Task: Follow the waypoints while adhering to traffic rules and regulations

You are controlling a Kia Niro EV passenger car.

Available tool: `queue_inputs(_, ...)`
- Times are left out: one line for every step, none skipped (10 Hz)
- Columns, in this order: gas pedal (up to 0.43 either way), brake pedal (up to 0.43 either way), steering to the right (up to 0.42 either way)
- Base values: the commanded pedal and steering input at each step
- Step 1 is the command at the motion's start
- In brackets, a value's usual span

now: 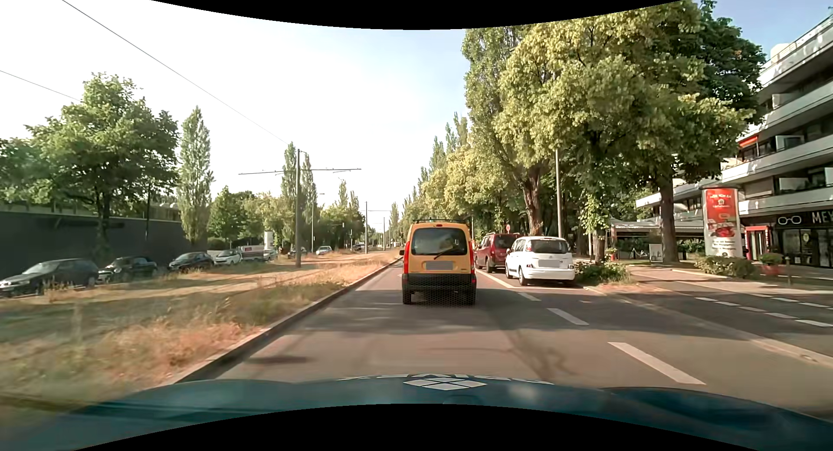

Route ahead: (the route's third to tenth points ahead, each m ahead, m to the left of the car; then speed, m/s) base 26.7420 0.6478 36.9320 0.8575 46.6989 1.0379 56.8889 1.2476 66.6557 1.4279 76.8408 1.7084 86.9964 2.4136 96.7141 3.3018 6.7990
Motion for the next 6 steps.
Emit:
queue_inputs(0.150, 0.000, -0.008)
queue_inputs(0.150, 0.000, -0.008)
queue_inputs(0.150, 0.000, -0.008)
queue_inputs(0.150, 0.000, -0.006)
queue_inputs(0.150, 0.000, -0.003)
queue_inputs(0.150, 0.000, -0.003)
